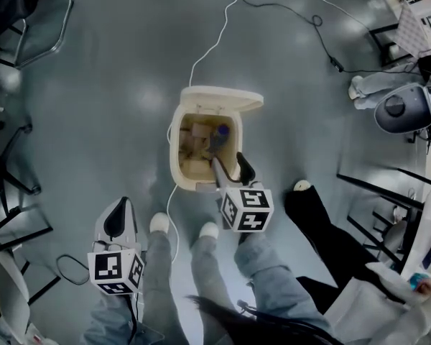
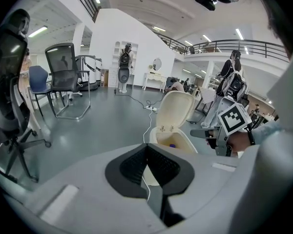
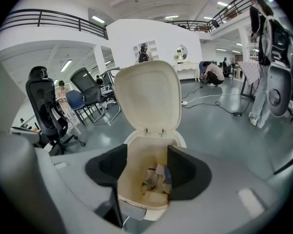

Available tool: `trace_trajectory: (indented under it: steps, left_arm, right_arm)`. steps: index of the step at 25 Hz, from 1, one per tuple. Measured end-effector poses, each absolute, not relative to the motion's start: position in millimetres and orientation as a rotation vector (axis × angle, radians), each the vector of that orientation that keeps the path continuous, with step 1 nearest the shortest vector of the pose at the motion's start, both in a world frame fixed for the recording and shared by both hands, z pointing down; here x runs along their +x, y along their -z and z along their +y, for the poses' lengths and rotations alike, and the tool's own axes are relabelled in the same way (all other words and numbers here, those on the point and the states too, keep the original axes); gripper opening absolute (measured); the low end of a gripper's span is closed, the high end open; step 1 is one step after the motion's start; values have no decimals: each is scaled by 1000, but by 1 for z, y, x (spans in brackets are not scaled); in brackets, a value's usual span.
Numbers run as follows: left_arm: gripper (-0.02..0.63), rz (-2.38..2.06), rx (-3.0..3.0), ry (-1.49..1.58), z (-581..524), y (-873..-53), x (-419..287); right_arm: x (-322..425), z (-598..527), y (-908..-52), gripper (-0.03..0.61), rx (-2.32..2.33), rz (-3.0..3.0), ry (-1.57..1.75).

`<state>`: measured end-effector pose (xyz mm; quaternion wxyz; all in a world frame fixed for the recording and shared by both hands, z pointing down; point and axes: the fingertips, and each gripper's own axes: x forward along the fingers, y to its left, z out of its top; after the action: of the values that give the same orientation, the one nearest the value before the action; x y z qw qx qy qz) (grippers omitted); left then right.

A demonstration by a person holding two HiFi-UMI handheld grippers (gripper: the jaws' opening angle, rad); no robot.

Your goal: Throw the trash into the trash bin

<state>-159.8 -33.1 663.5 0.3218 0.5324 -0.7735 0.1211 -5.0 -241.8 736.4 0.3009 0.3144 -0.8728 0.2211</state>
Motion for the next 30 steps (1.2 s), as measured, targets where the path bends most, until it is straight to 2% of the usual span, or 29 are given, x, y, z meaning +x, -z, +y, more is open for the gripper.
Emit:
trace_trajectory:
  steps: [12, 22, 24, 30]
  left_arm:
    - [9, -2065, 1409, -286, -38, -642, -156]
    - [9, -2163, 1495, -197, -61, -545, -170]
    - [9, -2162, 1535, -186, -66, -519, -163]
    - [9, -2124, 1552, -192, -71, -456, -142]
  right_arm:
    - [3, -234, -707, 252, 850, -2338, -625]
    - [9, -208, -616, 212, 887, -2383, -689]
    - [18, -196, -594, 183, 891, -2377, -687]
    - [51, -170, -500, 37, 936, -2409, -552]
